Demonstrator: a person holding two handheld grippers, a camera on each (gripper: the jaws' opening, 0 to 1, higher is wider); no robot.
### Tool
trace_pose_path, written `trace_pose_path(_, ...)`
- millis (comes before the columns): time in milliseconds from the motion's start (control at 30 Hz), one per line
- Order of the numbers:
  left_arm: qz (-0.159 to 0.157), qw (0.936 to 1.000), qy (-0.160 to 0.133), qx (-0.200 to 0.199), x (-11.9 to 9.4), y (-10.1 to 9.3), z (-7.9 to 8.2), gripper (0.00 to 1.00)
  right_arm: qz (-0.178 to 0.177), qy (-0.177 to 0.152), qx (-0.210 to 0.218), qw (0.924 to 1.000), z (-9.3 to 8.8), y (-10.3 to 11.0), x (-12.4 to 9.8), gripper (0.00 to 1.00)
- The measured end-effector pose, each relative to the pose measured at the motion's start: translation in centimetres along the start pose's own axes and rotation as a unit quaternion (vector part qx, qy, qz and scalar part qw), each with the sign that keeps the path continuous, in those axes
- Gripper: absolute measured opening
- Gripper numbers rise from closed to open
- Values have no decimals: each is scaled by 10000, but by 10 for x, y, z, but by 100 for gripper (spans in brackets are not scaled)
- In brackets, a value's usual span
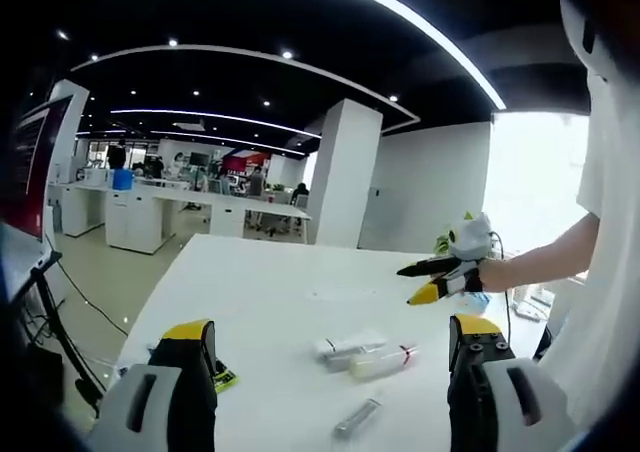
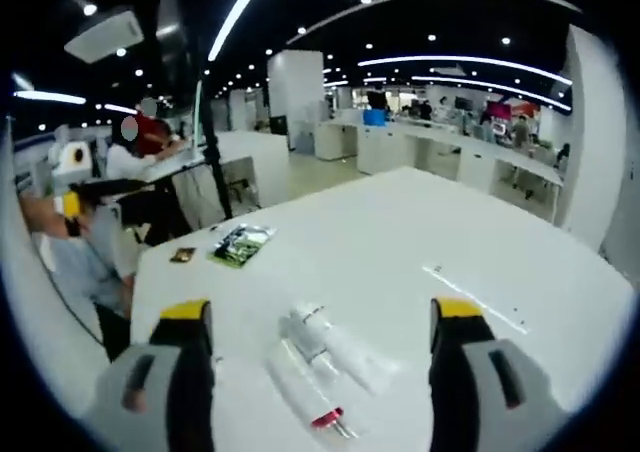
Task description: Arrange the skincare products in the storage area until every visible bottle or jar stands upright without overlapping.
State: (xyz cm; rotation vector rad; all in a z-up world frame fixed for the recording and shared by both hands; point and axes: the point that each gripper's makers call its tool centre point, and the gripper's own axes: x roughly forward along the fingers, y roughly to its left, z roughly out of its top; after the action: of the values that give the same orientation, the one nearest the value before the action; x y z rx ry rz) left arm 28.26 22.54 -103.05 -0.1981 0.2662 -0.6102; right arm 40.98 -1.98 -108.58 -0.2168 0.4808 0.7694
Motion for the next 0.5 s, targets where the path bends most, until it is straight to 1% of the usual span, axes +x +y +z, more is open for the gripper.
trace_pose_path(33, 27, 10000, 13, 5, 0, 2, 0, 100, -1, 117, -60, 9999, -3, -5, 2, 80)
trace_pose_path(67, 63, 10000, 29, -9, -1, 4, -1, 100, 7, 229, -73, 9997, -7, -11, 6, 72)
trace_pose_path(100, 93, 9999, 49, -31, -1, 5, -2, 99, 121, 277, -41, 9995, -8, -13, 8, 65)
trace_pose_path(133, 116, 9999, 65, -40, 0, 6, -2, 99, 149, 240, -46, 9996, -8, -16, 11, 61)
trace_pose_path(167, 152, 9998, 93, -25, 0, 8, -3, 99, 175, 273, -100, 9994, -9, -21, 15, 60)
trace_pose_path(233, 167, 9998, 136, 15, 2, 8, -3, 99, 183, 557, -225, 9980, -20, -28, 22, 58)
trace_pose_path(300, 202, 9996, 175, 38, 3, 7, 0, 99, 333, 917, -544, 9937, -35, -31, 33, 54)
trace_pose_path(333, 205, 9996, 175, 47, 3, 7, 1, 99, 357, 966, -592, 9929, -37, -31, 34, 53)
trace_pose_path(400, 216, 9996, 185, 68, 3, 7, 2, 99, 540, 1377, -925, 9847, -54, -32, 45, 52)
trace_pose_path(433, 229, 9995, 209, 82, 4, 7, 2, 99, 631, 1500, -997, 9816, -60, -31, 48, 52)
trace_pose_path(500, 275, 9992, 251, 122, 3, 8, 2, 99, 866, 1885, -1107, 9720, -78, -31, 58, 51)
